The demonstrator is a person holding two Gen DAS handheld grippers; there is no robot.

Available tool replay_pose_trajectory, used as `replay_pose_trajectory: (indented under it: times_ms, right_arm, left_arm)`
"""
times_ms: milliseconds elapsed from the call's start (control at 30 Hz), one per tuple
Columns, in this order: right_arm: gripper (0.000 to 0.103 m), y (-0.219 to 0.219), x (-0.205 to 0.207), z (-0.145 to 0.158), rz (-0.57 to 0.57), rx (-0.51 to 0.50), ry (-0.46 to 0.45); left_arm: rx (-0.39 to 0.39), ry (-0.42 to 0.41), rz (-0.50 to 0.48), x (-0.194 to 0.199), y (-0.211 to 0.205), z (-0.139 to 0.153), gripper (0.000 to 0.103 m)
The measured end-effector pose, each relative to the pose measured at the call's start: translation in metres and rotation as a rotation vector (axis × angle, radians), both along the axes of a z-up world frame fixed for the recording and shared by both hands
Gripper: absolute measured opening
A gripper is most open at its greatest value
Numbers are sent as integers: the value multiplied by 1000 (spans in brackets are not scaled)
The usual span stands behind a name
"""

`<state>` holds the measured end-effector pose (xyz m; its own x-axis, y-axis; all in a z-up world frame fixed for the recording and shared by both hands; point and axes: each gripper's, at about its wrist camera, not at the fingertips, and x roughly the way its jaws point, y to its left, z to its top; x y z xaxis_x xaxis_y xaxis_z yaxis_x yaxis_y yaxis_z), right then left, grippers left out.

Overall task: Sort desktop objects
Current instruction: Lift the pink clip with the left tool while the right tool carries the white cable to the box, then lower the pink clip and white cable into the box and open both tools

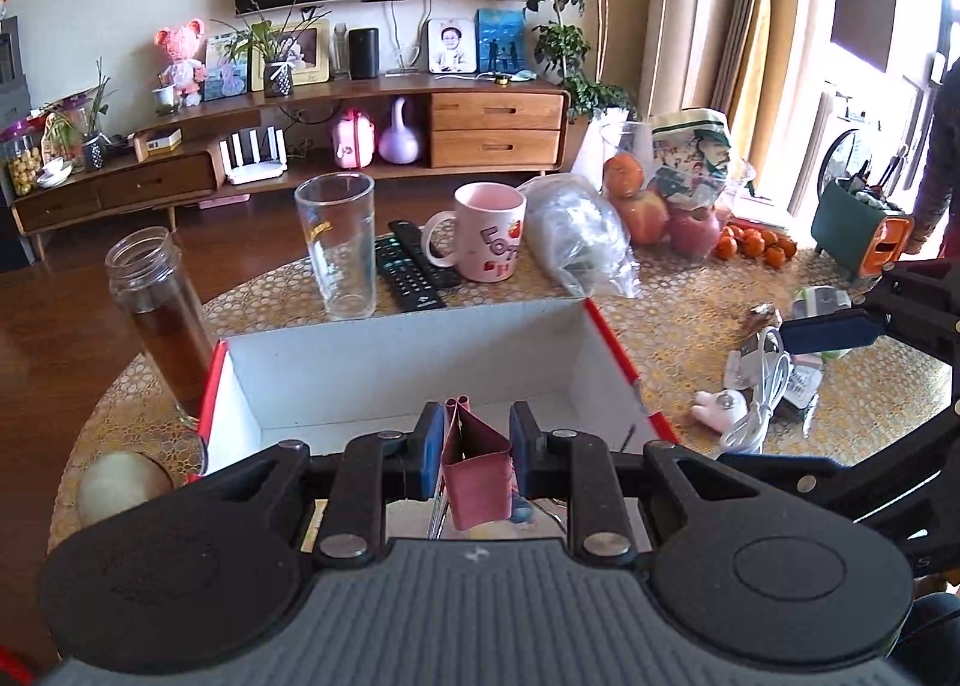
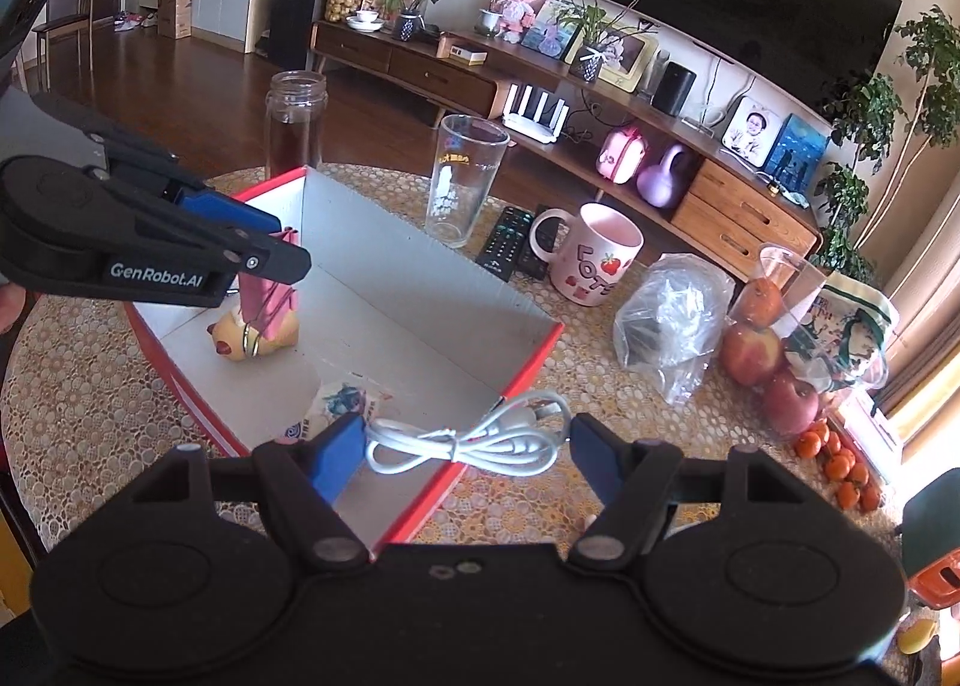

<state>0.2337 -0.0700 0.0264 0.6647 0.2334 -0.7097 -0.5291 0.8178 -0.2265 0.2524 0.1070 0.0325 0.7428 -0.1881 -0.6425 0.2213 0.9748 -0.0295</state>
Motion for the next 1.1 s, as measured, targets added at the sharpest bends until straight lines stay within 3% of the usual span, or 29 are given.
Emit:
replay_pose_trajectory:
  times_ms: [500, 1100]
  right_arm:
    - [74, 50, 38, -36, 52, -2, 83]
    - [74, 69, 54, -76, 70, -46, 153]
  left_arm:
    - [29, 100, 9, 35, 22, -47, 22]
    - [71, 187, -44, 57, 15, -84, 22]
